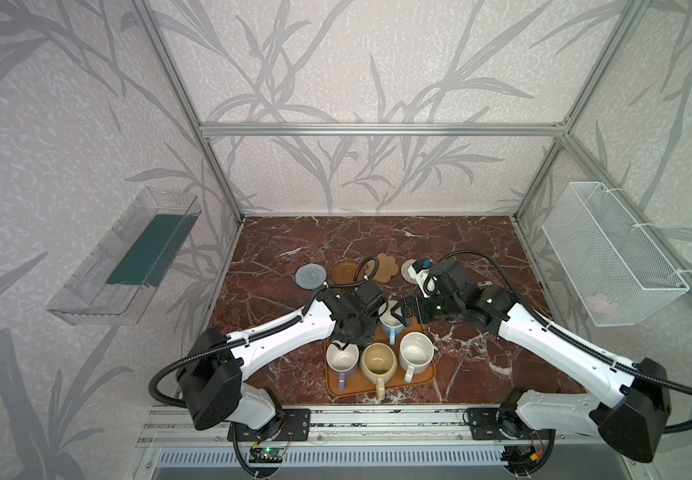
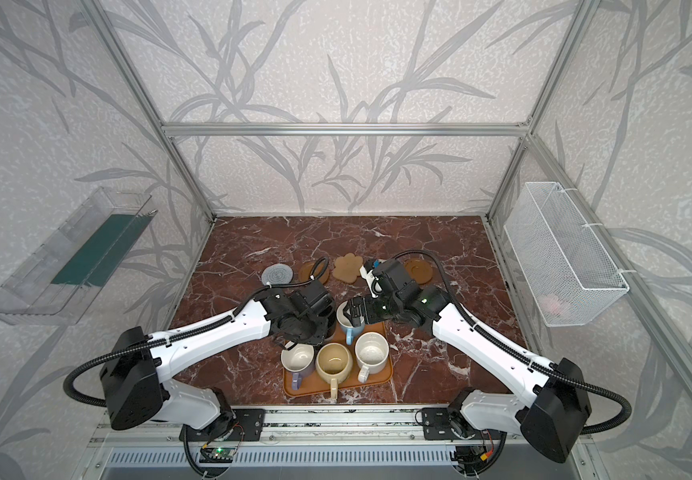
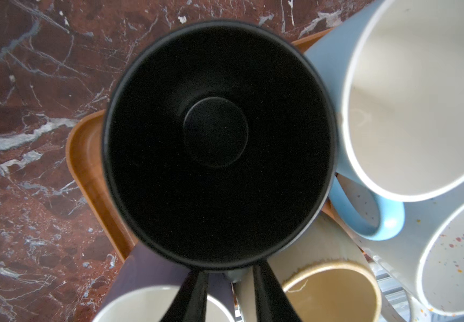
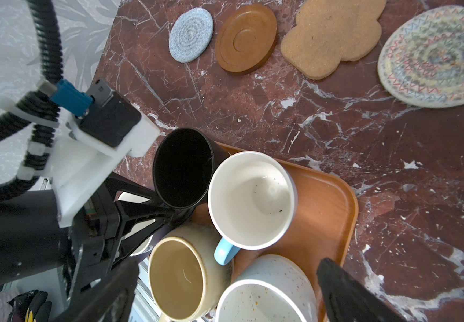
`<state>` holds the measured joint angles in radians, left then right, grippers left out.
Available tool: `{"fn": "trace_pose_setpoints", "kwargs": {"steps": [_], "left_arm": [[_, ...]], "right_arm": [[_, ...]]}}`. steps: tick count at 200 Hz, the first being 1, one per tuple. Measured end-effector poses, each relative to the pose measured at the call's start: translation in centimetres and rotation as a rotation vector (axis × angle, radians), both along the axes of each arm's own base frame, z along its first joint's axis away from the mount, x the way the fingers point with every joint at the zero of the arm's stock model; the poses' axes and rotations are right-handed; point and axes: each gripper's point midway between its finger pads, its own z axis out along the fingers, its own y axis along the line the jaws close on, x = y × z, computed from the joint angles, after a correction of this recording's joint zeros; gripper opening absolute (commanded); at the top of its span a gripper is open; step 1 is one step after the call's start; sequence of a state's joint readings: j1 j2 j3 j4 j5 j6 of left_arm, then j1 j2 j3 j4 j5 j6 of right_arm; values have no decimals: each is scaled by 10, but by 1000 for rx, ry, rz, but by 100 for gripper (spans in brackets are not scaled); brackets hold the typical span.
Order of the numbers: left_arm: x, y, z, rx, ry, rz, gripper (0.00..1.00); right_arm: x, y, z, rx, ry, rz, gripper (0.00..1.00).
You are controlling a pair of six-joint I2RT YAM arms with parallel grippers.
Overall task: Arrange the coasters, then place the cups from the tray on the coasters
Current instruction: 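Lower the left gripper over the black mug on the tray and grasp it, then lift the black mug with the left gripper and carry it toward the blue-grey coaster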
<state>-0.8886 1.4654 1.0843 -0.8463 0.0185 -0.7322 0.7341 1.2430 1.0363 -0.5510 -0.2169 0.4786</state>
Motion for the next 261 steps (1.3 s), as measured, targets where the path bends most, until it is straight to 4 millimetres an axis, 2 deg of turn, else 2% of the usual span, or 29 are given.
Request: {"fn": "trace_pose_setpoints", "kwargs": {"steps": [159, 206, 221, 261], "left_arm": [[6, -4, -22, 62, -10, 3, 32], [8, -5, -29, 71, -4, 13, 24], [10, -6, -33, 76, -5, 18, 18], [11, -6, -33, 77, -11, 21, 14]], "right_arm": [[-2, -6, -5, -19, 0, -12, 99], [-1, -7, -5, -23, -4, -17, 99], [-1, -7, -5, -23, -4, -17, 99], [-1, -7, -5, -23, -4, -16, 99]]}}
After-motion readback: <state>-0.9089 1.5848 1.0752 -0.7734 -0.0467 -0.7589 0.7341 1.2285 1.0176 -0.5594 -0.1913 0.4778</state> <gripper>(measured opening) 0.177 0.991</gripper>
